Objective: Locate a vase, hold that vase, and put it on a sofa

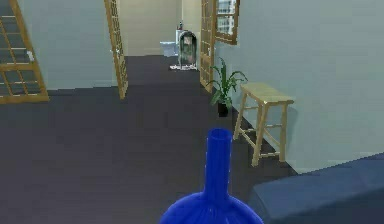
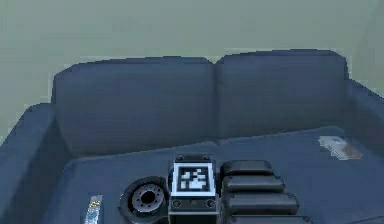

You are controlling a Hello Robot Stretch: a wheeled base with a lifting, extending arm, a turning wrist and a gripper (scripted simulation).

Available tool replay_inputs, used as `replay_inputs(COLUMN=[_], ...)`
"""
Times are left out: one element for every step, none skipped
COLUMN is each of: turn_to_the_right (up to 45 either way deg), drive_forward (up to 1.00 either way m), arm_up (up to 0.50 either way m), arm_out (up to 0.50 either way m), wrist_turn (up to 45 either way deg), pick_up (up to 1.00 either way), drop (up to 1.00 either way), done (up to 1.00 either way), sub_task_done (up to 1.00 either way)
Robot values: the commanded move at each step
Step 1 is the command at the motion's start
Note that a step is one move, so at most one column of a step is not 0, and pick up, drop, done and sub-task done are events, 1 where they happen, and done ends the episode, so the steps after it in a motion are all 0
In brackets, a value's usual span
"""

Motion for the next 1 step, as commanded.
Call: replay_inputs(turn_to_the_right=[-18.0], drive_forward=[0.00], arm_up=[0.00], arm_out=[0.00], wrist_turn=[0.0], pick_up=[0.00], drop=[0.00], done=[0.00], sub_task_done=[0.00])
